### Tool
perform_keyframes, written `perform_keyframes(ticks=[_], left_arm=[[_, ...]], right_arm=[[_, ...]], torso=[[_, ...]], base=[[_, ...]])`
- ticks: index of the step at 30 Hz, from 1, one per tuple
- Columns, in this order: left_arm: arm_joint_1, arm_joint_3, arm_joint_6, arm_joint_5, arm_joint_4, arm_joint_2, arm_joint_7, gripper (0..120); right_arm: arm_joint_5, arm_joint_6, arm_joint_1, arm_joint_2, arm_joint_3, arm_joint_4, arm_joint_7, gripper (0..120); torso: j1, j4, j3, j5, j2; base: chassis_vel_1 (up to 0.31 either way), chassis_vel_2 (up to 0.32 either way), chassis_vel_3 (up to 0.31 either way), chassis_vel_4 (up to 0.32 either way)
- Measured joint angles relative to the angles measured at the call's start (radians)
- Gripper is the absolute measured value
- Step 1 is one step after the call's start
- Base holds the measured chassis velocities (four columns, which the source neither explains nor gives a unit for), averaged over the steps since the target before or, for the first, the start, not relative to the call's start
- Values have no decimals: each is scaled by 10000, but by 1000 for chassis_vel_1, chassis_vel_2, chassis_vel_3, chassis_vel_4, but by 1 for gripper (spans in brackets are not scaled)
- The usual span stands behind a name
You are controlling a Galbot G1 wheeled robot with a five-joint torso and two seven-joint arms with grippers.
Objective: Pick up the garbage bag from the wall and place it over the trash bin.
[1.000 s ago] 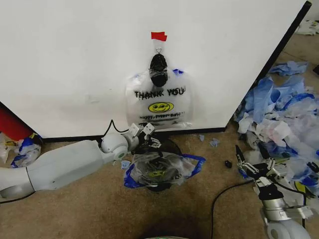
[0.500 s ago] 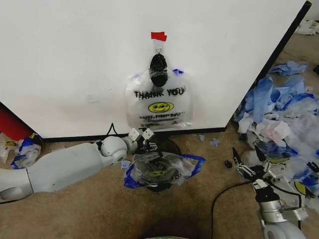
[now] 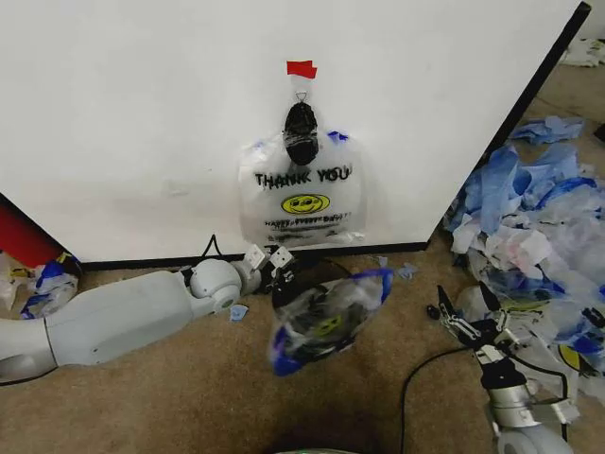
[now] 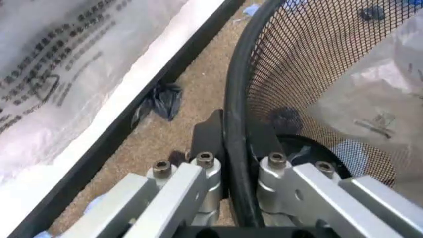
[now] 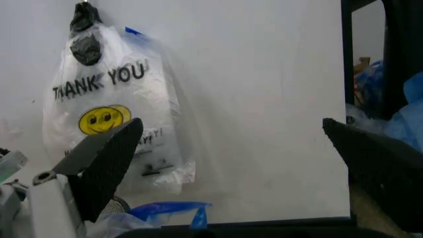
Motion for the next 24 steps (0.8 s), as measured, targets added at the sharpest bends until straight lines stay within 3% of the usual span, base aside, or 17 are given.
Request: perform_keyframes(ticks=[5,12,15,18,19,20,24], left_arm=[[276,-250,109,-262,-254,216,-384,4],[1435,-1794,372,-1112,-1286,693,-1592,2],[2230,-2940,494,-1690,-2003,925,-2190,2],[2597,-3463,598,-2003,-2321,1007,-2415,2],[3256,-4329,780,-2714,-2895,1133,-2855,2],[3256,-4329,780,-2714,-2895,1133,-2855,2],[5084,-6145,1016,-3870,-4059,1573,-3860,2]], right_arm=[[1,31,11,20,-74,-78,-7,100],[214,42,201,-63,-119,-150,-29,100],[515,43,331,-109,-121,-143,-144,100],[640,43,375,-110,-118,-135,-210,100],[819,43,436,-109,-88,-133,-277,100],[819,43,436,-109,-88,-133,-277,100],[976,51,570,-135,-99,-263,-340,100]], torso=[[0,2,1,-3,0],[1,6,2,1,-1],[1,5,2,-3,-1],[0,6,1,1,-1],[1,6,1,0,0],[1,6,1,0,0],[0,3,1,0,0]], base=[[0,0,0,0],[0,0,0,0],[0,0,0,0],[0,0,0,0],[0,0,0,0],[0,0,0,0],[0,0,0,0]])
